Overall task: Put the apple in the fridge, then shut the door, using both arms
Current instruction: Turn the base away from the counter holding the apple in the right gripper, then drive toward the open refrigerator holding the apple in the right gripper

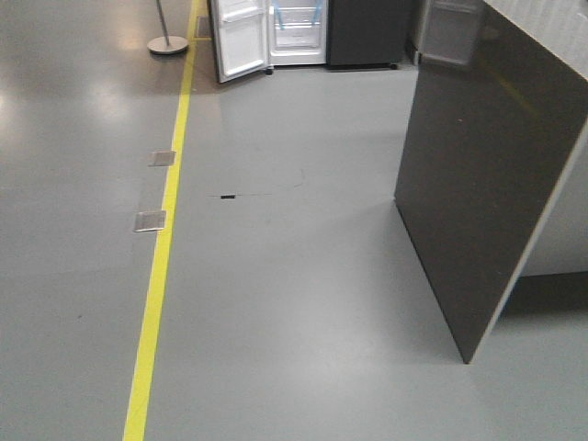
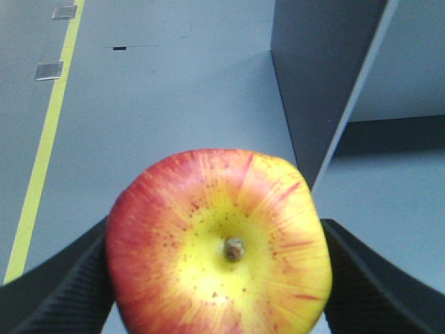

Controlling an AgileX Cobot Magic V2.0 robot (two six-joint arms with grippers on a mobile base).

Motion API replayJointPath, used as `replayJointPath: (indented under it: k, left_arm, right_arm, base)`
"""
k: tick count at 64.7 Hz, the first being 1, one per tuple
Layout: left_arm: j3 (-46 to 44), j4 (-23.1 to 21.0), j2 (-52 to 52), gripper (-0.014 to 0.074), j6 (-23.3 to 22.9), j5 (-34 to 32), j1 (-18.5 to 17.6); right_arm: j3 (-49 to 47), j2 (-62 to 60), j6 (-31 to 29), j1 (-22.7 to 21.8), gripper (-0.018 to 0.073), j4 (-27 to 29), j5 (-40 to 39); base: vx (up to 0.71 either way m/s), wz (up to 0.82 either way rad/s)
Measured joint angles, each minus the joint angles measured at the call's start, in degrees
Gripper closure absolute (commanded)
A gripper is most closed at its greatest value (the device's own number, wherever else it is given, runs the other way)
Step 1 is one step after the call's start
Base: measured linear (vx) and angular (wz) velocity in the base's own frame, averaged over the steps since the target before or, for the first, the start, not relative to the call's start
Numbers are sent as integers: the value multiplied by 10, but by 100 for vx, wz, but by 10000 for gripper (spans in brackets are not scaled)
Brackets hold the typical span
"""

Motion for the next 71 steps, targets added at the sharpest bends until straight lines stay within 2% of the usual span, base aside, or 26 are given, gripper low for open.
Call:
replayJointPath:
  k: [37, 71]
  left_arm:
    - [0, 0, 0, 602, 0, 0, 0]
    - [0, 0, 0, 602, 0, 0, 0]
  right_arm:
    - [0, 0, 0, 0, 314, 0, 1]
    - [0, 0, 0, 0, 314, 0, 1]
  base:
    - [14, 16]
    - [25, -1]
